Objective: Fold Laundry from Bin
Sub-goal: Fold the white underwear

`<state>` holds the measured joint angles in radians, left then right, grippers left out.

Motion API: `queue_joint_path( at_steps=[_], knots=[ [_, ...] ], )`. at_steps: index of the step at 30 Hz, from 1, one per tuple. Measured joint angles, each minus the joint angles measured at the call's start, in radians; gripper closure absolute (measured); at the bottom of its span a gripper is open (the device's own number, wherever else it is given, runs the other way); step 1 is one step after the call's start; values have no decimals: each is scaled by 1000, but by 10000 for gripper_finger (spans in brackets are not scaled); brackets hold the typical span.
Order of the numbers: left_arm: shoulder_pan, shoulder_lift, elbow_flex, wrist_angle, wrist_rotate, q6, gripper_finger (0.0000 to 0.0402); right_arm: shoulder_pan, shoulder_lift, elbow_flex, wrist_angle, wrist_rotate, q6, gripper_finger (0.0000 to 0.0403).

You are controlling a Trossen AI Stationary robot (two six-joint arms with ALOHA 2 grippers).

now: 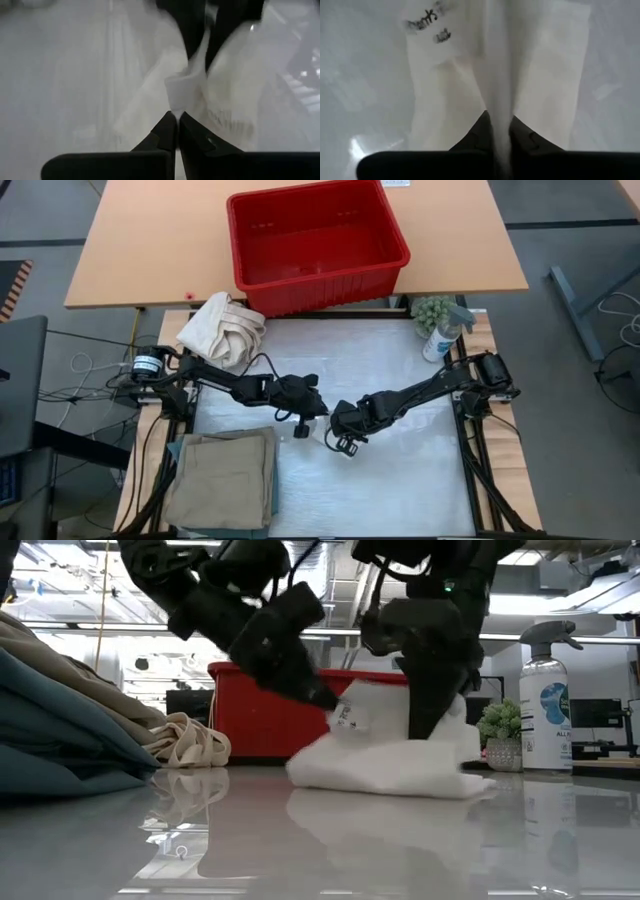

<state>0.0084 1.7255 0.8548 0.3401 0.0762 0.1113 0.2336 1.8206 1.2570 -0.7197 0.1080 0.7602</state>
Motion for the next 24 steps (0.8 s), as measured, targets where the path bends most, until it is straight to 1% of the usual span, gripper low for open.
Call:
queue_joint_path(
  at_steps=[4, 10, 14, 18, 22, 24],
  knots=[
    [0, 42, 7, -4, -36, -18, 401, 0, 0, -21, 7, 3, -2, 340],
    [0, 53, 6, -4, -63, -18, 401, -1, 1, -45, 26, 3, 26, 335],
    [5, 50, 6, 41, -59, 7, 401, -8, 0, -45, 18, -8, 26, 323],
    [9, 50, 6, 58, -62, 15, 387, -12, 0, -45, 14, -13, 29, 296],
    [20, 50, 6, 58, -63, 26, 358, -11, 0, -46, 8, -18, 37, 260],
    [30, 50, 6, 55, -43, 29, 339, -12, 0, -46, 11, -17, 37, 239]
  ],
)
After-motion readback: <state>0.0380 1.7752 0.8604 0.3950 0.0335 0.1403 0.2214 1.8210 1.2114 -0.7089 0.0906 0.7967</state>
